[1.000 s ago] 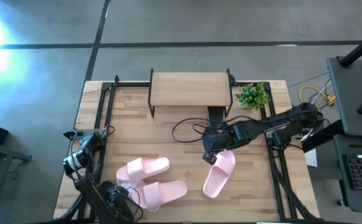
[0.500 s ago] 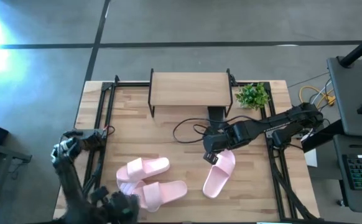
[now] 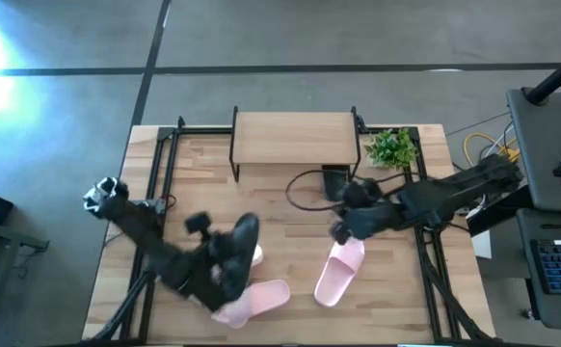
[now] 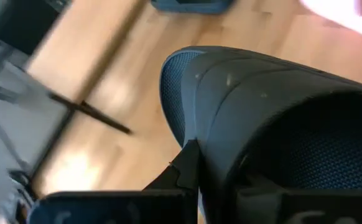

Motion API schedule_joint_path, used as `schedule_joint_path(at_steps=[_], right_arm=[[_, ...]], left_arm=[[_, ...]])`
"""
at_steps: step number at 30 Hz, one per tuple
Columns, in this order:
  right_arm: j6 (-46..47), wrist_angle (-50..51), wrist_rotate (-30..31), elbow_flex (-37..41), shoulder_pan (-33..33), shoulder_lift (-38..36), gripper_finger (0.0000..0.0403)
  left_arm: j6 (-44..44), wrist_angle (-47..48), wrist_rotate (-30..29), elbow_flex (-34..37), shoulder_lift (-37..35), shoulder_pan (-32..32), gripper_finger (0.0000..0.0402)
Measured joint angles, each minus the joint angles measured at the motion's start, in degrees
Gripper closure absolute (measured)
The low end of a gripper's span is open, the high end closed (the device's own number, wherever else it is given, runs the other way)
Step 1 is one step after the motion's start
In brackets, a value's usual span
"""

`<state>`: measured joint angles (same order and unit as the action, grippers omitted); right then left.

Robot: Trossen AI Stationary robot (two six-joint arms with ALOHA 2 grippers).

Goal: Pick and place slides into the shelf
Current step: Put the black slipper under the shelf

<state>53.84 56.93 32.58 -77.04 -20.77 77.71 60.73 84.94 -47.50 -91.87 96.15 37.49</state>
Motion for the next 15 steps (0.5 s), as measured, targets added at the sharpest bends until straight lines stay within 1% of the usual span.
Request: schedule_joint_path(at_steps=[2, 6, 8, 9, 12, 15], right_arm=[[3.1, 1.2, 0.9, 0.4, -1.2, -3.1, 0.0392], [8.8, 5.9, 3.8, 1.4, -3.3, -6.8, 0.0392], [10.9, 8.4, 3.9, 1.6, -3.8, -7.6, 0.0392], [11.8, 9.5, 3.9, 1.8, -4.0, -7.7, 0.0392], [14.5, 12.4, 3.9, 2.2, -4.6, -7.4, 0.0392], [16.5, 13.5, 3.6, 2.5, -4.6, -6.4, 0.0392]], left_arm=[[-10.8, -9.3, -0.1, 2.3, -0.4, -4.6, 0.0401], [-40.8, -33.5, 3.8, 6.1, 0.4, -11.8, 0.0401], [-50.5, -40.3, 4.8, 6.8, 1.9, -14.8, 0.0401], [-53.0, -40.9, 4.9, 6.9, 2.8, -16.3, 0.0401], [-54.3, -40.1, 5.2, 6.7, 5.3, -21.0, 0.0401], [-56.8, -41.5, 7.6, 6.7, 7.9, -25.1, 0.0401]])
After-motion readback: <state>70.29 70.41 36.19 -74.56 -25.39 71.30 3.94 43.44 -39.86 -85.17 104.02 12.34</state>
